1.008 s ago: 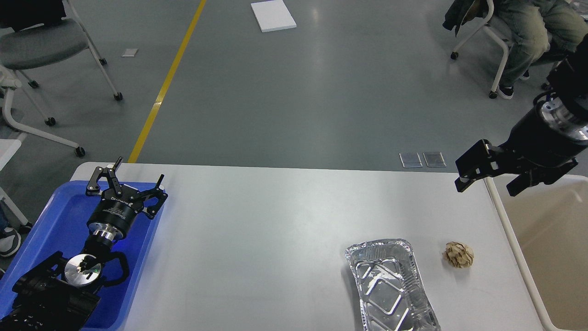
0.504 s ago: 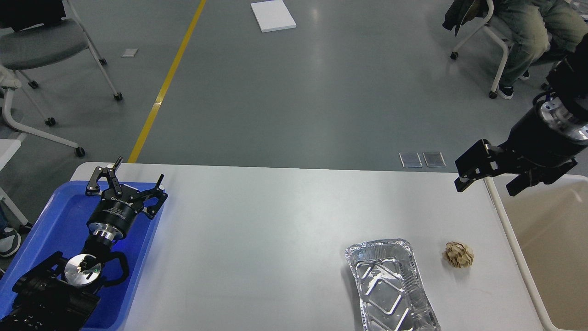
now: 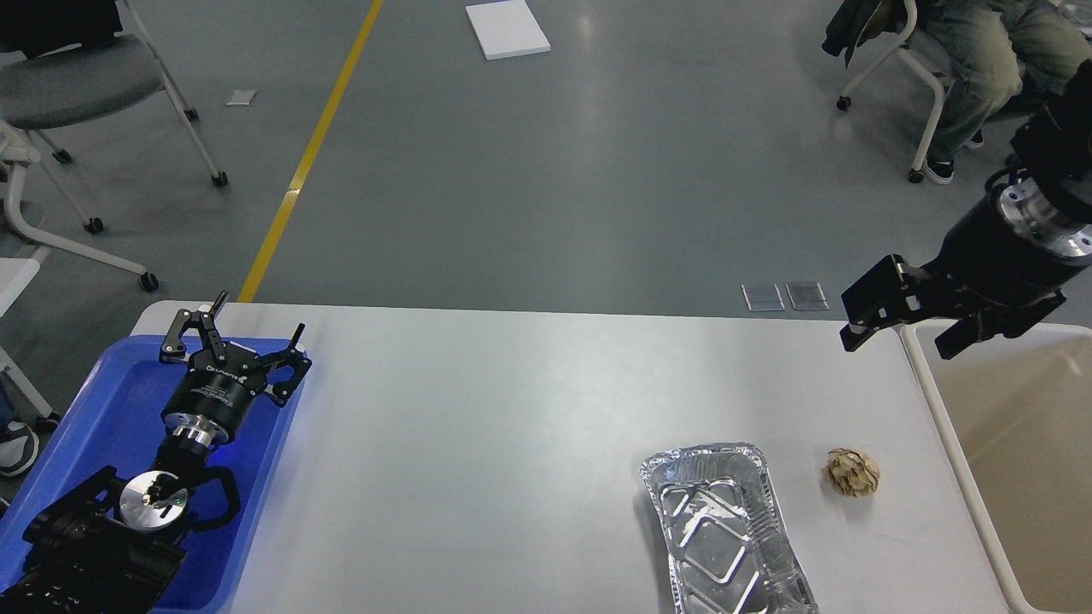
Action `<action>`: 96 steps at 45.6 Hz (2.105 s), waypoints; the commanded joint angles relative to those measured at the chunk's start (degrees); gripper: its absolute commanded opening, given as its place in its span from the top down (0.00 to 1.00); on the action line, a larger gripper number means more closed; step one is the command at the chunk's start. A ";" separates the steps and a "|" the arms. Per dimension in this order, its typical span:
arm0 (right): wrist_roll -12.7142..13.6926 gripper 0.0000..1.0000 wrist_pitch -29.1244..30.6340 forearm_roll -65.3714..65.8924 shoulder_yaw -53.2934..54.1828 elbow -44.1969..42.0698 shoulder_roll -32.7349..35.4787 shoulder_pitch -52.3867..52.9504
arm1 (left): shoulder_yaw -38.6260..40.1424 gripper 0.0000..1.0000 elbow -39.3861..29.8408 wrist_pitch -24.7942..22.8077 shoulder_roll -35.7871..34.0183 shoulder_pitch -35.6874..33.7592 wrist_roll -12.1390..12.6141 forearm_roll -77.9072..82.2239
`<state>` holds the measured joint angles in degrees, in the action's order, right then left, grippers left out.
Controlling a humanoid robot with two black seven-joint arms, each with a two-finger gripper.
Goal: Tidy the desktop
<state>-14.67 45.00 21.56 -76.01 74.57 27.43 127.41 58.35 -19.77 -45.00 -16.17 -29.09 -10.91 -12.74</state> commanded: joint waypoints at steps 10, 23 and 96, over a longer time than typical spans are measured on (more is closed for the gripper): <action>-0.01 0.00 0.00 0.32 -0.20 -2.32 0.35 -2.52 | 0.00 0.00 -0.01 0.00 0.00 0.00 -0.08 0.00; -0.01 0.00 0.00 0.32 -0.11 -2.41 2.37 -4.10 | 0.01 0.00 -0.01 0.00 0.00 0.00 -0.08 0.00; 0.08 0.00 -26.09 -1.43 3.85 0.76 -9.93 -26.33 | 0.00 0.00 -0.01 0.00 0.00 0.00 -0.08 0.00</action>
<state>-14.60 24.98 19.51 -74.34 75.15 21.51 108.62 58.33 -19.77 -45.00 -16.17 -29.09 -10.96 -12.74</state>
